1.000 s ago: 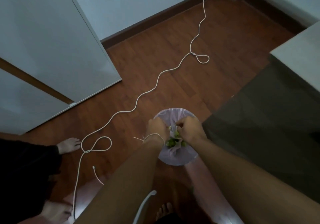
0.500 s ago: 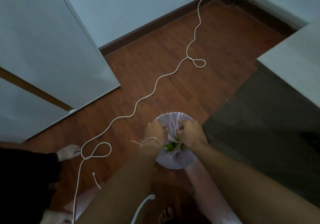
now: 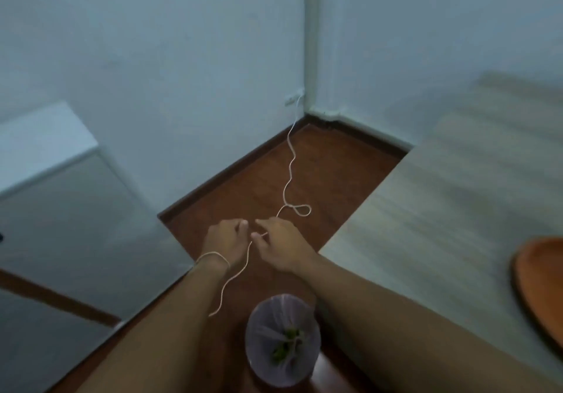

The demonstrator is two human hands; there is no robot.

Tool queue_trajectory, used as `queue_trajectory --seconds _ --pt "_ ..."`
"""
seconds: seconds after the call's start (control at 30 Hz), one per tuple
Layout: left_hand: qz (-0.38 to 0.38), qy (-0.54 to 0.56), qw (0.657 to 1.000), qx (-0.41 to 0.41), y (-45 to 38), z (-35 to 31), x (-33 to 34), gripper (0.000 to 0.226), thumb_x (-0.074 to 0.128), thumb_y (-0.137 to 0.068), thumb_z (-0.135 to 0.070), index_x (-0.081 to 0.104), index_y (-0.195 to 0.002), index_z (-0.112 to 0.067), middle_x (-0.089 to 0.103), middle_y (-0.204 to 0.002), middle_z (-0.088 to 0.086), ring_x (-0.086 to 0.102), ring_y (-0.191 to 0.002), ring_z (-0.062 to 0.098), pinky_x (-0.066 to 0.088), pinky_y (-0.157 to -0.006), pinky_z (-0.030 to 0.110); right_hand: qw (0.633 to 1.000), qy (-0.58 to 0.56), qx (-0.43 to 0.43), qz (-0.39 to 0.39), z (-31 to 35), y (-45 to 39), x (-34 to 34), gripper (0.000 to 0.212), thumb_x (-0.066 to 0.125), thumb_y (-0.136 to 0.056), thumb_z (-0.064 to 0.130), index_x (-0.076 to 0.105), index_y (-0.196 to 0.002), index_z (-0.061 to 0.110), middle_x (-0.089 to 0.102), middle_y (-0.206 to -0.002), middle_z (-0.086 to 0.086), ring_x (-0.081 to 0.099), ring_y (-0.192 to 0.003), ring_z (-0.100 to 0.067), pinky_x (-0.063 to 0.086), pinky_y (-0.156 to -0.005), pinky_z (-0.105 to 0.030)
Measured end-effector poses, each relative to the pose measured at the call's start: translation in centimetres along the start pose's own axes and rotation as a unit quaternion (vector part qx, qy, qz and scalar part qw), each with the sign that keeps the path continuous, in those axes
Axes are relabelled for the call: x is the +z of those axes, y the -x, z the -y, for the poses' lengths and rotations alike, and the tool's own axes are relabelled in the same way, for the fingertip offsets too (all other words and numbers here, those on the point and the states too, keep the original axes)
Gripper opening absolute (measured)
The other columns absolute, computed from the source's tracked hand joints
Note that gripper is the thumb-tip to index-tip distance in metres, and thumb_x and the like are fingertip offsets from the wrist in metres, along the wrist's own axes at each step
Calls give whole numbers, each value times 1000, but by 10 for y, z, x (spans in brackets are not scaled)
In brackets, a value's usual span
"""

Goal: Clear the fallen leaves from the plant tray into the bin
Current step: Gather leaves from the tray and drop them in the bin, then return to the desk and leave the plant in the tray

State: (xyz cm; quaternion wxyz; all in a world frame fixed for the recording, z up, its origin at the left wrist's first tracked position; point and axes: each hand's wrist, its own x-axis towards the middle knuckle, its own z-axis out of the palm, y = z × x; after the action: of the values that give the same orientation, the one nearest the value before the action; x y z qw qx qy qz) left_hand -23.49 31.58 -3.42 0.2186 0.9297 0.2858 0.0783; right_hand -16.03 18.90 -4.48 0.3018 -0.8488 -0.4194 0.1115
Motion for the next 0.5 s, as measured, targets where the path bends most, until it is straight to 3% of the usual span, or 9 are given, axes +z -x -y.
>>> queue_trajectory --seconds 0.17,0.23,0.37,0.5 --pt "-40 -1 993 115 -5 -119 -90 46 40 -90 -40 73 -92 -7 75 -99 20 68 -97 42 52 -83 40 996 49 13 -76 21 20 -166 48 50 -96 36 57 -131 3 63 -127 -21 55 -121 -35 42 -104 -40" --pt "-40 5 987 157 -4 -168 -103 39 45 -95 -35 72 -90 -7 75 -97 20 68 -96 41 53 -82 40 988 66 42 -131 12 42 -229 47 50 -96 35 58 -129 4 63 -127 -21 56 -121 -35 43 -104 -39" --pt "-20 21 968 250 4 -270 -99 42 40 -93 -38 64 -75 -8 73 -81 16 67 -86 40 50 -74 40 965 88 105 -223 -17 106 -327 43 51 -98 31 58 -130 4 63 -128 -19 55 -122 -34 44 -103 -40" --pt "10 44 936 350 33 -359 -65 45 38 -93 -38 73 -95 -10 75 -101 15 67 -99 36 51 -85 37 947 99 162 -258 -61 182 -361 39 49 -98 31 61 -125 5 64 -124 -18 58 -116 -34 46 -100 -42"
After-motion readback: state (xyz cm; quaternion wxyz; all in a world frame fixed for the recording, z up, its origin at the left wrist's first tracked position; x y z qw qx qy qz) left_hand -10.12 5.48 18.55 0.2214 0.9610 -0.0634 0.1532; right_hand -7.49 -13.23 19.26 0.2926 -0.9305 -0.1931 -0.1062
